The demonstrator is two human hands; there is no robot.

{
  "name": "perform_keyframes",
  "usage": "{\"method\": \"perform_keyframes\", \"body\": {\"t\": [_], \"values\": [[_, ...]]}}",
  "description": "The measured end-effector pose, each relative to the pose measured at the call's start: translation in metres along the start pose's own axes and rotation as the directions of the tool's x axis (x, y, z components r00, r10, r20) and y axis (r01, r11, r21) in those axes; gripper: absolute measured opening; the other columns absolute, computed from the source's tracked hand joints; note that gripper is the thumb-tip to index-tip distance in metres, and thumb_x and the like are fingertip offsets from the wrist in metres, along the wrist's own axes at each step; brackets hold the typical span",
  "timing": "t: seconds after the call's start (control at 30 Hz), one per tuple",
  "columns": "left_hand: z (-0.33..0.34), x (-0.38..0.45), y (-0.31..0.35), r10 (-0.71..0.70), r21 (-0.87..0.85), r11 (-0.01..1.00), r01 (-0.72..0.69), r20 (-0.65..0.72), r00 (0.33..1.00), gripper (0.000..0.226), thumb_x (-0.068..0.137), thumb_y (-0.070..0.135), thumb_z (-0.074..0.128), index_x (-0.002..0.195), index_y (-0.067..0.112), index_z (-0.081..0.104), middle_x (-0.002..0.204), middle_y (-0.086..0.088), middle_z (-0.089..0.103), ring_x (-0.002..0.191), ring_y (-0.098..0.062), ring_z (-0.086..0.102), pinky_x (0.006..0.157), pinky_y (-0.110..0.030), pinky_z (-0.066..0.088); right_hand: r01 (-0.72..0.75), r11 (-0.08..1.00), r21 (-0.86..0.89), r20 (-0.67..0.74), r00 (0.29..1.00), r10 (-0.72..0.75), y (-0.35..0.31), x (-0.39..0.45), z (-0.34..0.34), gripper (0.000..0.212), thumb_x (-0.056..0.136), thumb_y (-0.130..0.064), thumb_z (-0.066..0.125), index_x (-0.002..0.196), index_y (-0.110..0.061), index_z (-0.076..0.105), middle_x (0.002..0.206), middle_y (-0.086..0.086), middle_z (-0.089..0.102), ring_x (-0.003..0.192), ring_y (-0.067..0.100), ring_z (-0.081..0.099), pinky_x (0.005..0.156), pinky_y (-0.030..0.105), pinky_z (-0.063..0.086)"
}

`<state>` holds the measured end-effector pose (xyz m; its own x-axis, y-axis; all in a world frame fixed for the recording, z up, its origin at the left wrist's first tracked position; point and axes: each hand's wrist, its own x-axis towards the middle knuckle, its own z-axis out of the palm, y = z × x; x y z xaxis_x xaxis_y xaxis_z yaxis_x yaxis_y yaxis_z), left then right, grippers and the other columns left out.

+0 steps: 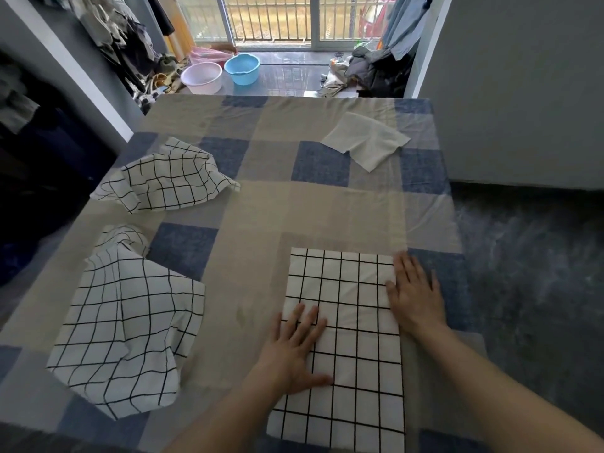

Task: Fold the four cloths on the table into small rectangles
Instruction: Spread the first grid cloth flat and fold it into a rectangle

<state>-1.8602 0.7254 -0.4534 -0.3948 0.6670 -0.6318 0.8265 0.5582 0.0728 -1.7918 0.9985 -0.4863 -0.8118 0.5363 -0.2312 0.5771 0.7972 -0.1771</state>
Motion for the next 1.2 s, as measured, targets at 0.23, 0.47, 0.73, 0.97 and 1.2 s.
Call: {"method": "perform_keyframes", "body": {"t": [0.23, 0.47, 0.73, 0.97, 1.2], "values": [[-0.001, 0.0, 0.002, -0.013, -0.001, 1.0, 0.013, -0.002, 1.0, 0.098, 0.081, 0.084, 0.026, 0.139, 0.033, -0.035, 0.147, 0.006, -0.045, 0.134, -0.022, -0.044, 0.113, -0.057, -0.016, 0.25, 0.966, 0.06, -0.185, 0.954, -0.236, -0.039, -0.052, -0.002, 0.066, 0.094, -0.035, 0.028, 0.154, -0.014, 0.012, 0.163, 0.004, 0.004, 0.15, 0.02, 0.001, 0.12, 0.048, 0.008], [0.0, -0.001, 0.003, -0.016, 0.013, 1.0, 0.017, -0.016, 1.0, 0.098, 0.081, 0.084, 0.025, 0.137, 0.033, -0.037, 0.148, 0.006, -0.045, 0.135, -0.021, -0.043, 0.114, -0.056, -0.015, 0.34, 0.94, -0.019, -0.035, 0.94, -0.34, -0.039, -0.139, 0.052, 0.064, 0.097, -0.045, 0.034, 0.155, -0.022, 0.016, 0.163, -0.001, 0.006, 0.149, 0.017, 0.008, 0.116, 0.042, 0.007], [0.002, -0.001, 0.0, -0.008, 0.017, 1.0, 0.008, -0.024, 1.0, 0.099, 0.078, 0.086, 0.023, 0.137, 0.034, -0.036, 0.149, 0.006, -0.043, 0.136, -0.021, -0.041, 0.114, -0.056, -0.015, 0.136, 0.99, 0.031, -0.054, 0.989, -0.134, 0.021, -0.163, 0.028, 0.059, 0.097, -0.043, 0.023, 0.154, -0.026, 0.017, 0.159, 0.003, 0.024, 0.146, 0.019, 0.019, 0.118, 0.042, 0.014], [0.001, -0.004, 0.002, -0.004, 0.026, 1.0, 0.005, -0.052, 0.999, 0.1, 0.081, 0.084, 0.024, 0.143, 0.03, -0.032, 0.149, 0.003, -0.042, 0.138, -0.024, -0.038, 0.115, -0.058, -0.011, 0.371, 0.923, 0.099, -0.119, 0.926, -0.36, 0.021, -0.186, 0.026, 0.075, 0.068, 0.001, 0.077, 0.134, -0.018, 0.047, 0.144, 0.01, 0.044, 0.127, 0.027, 0.047, 0.097, 0.045, 0.05], [-0.004, -0.008, 0.0, -0.001, -0.028, 1.0, -0.003, -0.13, 0.991, 0.069, 0.097, 0.062, 0.016, 0.151, 0.033, -0.015, 0.159, 0.007, -0.025, 0.145, -0.017, -0.025, 0.117, -0.051, -0.011, 0.415, 0.875, 0.247, -0.203, 0.906, -0.372, 0.022, -0.195, 0.023, 0.03, 0.076, -0.014, 0.077, 0.101, -0.023, 0.063, 0.137, 0.005, 0.049, 0.118, 0.029, 0.054, 0.092, 0.043, 0.052]]}}
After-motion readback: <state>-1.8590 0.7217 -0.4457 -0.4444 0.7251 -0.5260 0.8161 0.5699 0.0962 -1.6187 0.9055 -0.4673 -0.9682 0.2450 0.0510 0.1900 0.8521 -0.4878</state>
